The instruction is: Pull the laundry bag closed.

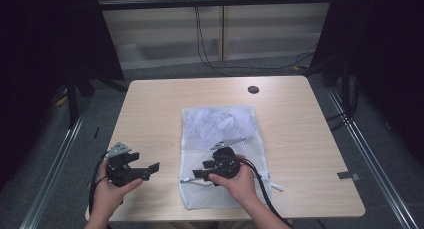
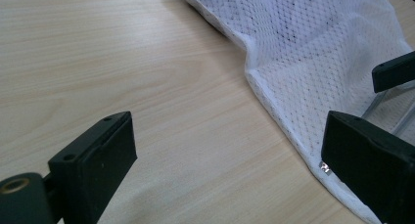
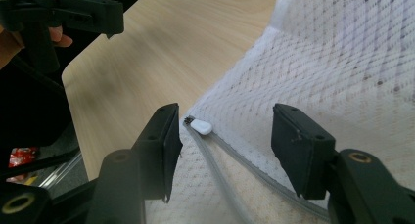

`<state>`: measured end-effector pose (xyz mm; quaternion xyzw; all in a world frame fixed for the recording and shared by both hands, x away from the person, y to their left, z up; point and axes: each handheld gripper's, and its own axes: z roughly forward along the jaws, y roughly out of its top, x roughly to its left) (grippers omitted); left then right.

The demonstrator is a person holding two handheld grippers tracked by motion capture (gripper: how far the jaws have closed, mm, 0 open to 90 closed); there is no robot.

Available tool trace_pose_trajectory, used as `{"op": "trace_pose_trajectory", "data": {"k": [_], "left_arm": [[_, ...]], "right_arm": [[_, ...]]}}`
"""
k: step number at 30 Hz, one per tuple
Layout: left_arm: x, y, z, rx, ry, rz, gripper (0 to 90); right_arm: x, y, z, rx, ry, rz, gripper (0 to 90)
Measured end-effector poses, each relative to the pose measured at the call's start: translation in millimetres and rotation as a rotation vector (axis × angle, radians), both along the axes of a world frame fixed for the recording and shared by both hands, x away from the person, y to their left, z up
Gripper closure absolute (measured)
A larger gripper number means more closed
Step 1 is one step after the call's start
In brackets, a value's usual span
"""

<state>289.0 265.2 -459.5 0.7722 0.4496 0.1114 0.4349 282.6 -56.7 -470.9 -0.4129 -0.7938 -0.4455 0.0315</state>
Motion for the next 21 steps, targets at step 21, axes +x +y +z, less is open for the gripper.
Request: {"op": "trace_pose_trajectory", "data": {"k": [21], "left_arm": [[0.3, 0.8, -0.5, -0.01, 0.009, 0.002, 5.9]], "right_arm": [[-0.6, 18.8, -11.2, 0.02, 0.072, 0.007, 52.4]]}}
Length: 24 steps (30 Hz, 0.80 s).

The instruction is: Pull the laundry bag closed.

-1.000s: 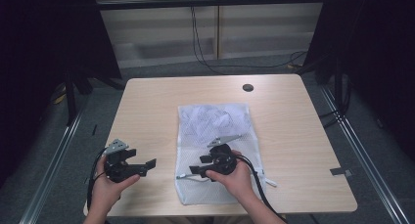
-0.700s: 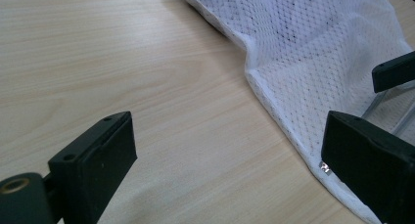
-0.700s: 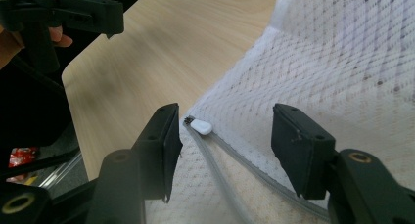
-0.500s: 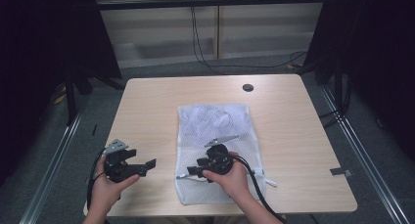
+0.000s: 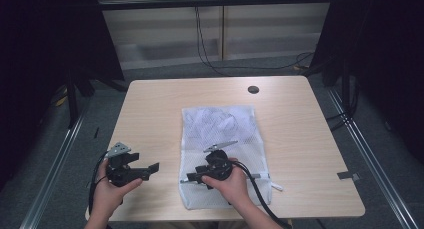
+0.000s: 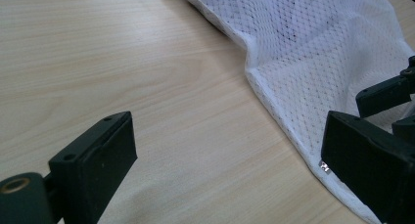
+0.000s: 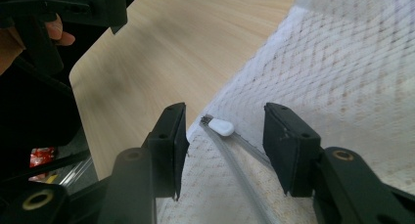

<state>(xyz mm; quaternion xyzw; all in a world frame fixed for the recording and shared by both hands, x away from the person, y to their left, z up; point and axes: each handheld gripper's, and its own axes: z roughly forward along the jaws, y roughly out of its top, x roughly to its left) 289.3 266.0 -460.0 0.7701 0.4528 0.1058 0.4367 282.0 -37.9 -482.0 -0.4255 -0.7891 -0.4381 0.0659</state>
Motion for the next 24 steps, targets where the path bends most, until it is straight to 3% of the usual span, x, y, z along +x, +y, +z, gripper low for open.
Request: {"op": "trace_pose_trajectory", "data": {"k": [11, 24], "left_arm": [[-0.1, -0.5, -0.2, 0.0, 0.002, -0.003, 6.1], [-0.2, 1.0, 0.2, 0.005, -0.003, 0.009, 6.6]], "right_arm": [[1.0, 4.6, -5.3, 0.027, 0.053, -0.015, 57.4], [2.2, 11.1, -11.8, 0.013, 0.093, -0.012, 62.3]]}}
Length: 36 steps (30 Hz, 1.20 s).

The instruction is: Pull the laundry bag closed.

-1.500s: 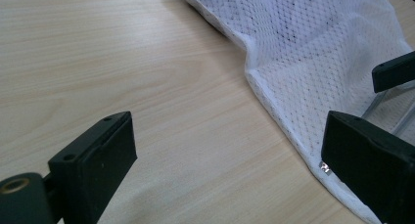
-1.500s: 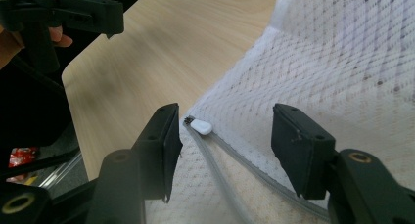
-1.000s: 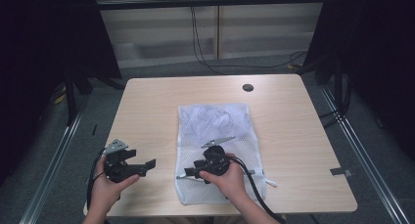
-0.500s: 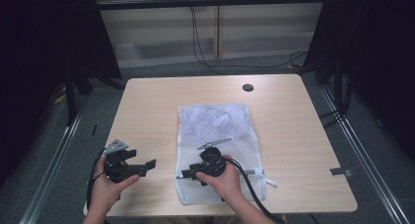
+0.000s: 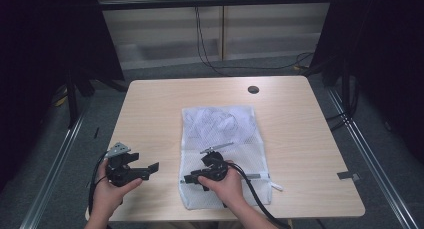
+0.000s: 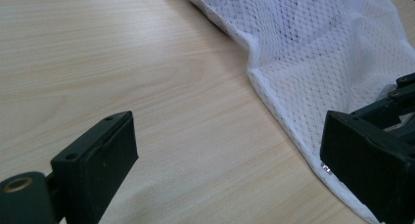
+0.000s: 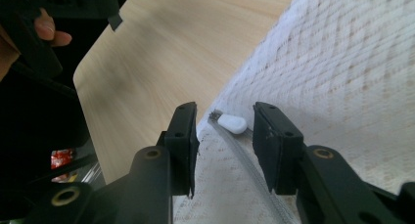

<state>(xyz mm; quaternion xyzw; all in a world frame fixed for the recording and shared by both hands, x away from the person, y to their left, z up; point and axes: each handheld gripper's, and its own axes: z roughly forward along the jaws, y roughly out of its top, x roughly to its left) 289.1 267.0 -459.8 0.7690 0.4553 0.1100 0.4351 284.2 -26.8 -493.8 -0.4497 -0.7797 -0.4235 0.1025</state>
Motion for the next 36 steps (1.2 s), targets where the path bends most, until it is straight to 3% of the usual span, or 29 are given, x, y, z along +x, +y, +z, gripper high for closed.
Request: {"op": "trace_pose_trajectory", "data": {"k": [13, 19, 36], "left_arm": [[0.5, 1.3, -1.0, 0.01, 0.006, -0.006, 6.9], [0.5, 0.5, -1.8, 0.007, 0.008, 0.001, 6.9], [1.0, 1.7, -2.2, 0.008, 0.012, 0.004, 7.3]], "right_arm": [[2.9, 6.6, -6.8, -0.005, 0.021, -0.003, 63.0], [3.5, 10.6, -8.9, 0.016, 0.036, 0.003, 63.4], [5.3, 17.3, -10.6, 0.027, 0.069, 0.008, 73.6]]}}
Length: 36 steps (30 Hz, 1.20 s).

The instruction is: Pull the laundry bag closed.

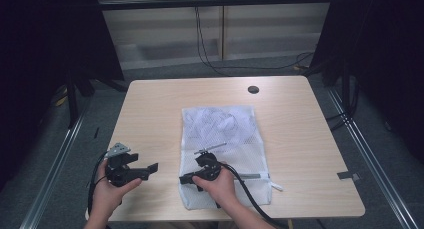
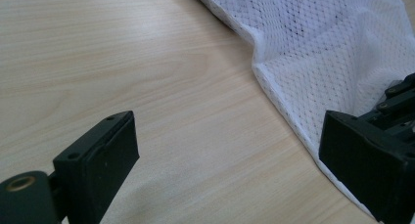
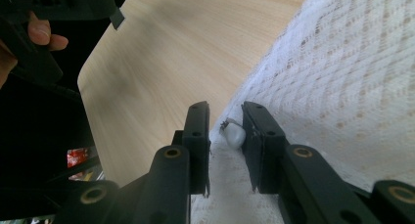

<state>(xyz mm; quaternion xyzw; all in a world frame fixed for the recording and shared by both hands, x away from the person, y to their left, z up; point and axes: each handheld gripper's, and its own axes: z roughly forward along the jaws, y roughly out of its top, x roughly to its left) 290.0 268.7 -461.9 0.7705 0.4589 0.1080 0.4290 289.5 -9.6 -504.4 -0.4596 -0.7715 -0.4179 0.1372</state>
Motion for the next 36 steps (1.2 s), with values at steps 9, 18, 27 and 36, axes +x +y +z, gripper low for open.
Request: {"op": "trace_pose_trajectory", "data": {"k": [9, 18, 27, 36], "left_arm": [[0.3, 0.0, -0.1, 0.002, 0.002, 0.001, 7.4], [-0.2, 1.7, 0.8, -0.004, 0.0, 0.005, 7.5], [-0.4, 1.3, 1.5, -0.024, 0.012, 0.006, 8.5], [-0.8, -0.5, 2.2, -0.032, 0.015, -0.006, 8.5]], "right_arm": [[-0.7, 2.2, -2.8, -0.002, 0.005, -0.01, 75.5], [-2.2, 4.0, -5.0, -0.018, -0.007, -0.022, 79.7], [-0.9, 2.8, -4.2, -0.03, 0.006, -0.041, 84.8], [1.0, -4.8, 3.5, 0.021, 0.011, -0.058, 86.9]]}}
